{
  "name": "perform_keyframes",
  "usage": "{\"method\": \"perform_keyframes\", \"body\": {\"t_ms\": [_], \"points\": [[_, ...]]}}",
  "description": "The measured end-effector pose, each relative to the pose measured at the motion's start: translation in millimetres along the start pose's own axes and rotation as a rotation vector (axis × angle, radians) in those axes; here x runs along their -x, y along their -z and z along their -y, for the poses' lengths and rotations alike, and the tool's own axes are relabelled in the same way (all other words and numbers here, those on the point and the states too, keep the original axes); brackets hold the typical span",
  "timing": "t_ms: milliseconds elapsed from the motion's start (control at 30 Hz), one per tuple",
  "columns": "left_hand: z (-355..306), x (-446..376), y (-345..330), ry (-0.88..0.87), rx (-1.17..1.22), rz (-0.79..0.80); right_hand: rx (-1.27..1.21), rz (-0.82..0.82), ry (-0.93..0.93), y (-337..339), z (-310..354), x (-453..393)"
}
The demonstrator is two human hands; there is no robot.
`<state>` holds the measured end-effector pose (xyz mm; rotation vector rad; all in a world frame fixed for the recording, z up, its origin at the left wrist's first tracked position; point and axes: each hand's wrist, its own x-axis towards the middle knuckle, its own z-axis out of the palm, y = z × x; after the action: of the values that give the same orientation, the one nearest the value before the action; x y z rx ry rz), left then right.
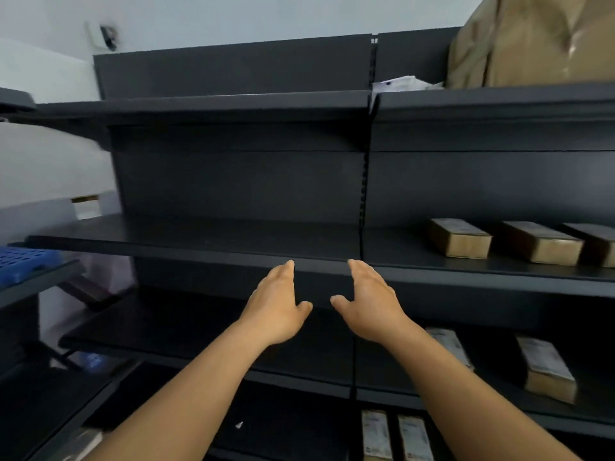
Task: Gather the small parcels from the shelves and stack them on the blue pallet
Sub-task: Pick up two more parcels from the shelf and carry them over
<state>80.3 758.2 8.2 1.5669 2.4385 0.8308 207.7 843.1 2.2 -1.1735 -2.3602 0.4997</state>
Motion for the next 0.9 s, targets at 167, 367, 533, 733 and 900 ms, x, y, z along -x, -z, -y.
{"method": "perform_keyframes", "body": {"t_ms": [167,367,533,733,900], "points": [[-47,-48,-27,-0.172,0.033,0.059,0.043,-0.107,-0.116,32,-45,-20],[-93,-105,-52,-0.340,0.050,0.117,0.092,-0.245,-0.245,72,-88,-43],[-134,-136,-77,-0.436,0.051,0.195,0.121,-0.340,-0.361,97,-128,-48],[-179,-169,-109,-0.465,0.085,0.228,0.063,-0.412,-0.441,131,-181,-57],[-212,-200,-141,-0.409,0.131,0.227,0.060,-0.449,-0.434,166,-235,-76]]}}
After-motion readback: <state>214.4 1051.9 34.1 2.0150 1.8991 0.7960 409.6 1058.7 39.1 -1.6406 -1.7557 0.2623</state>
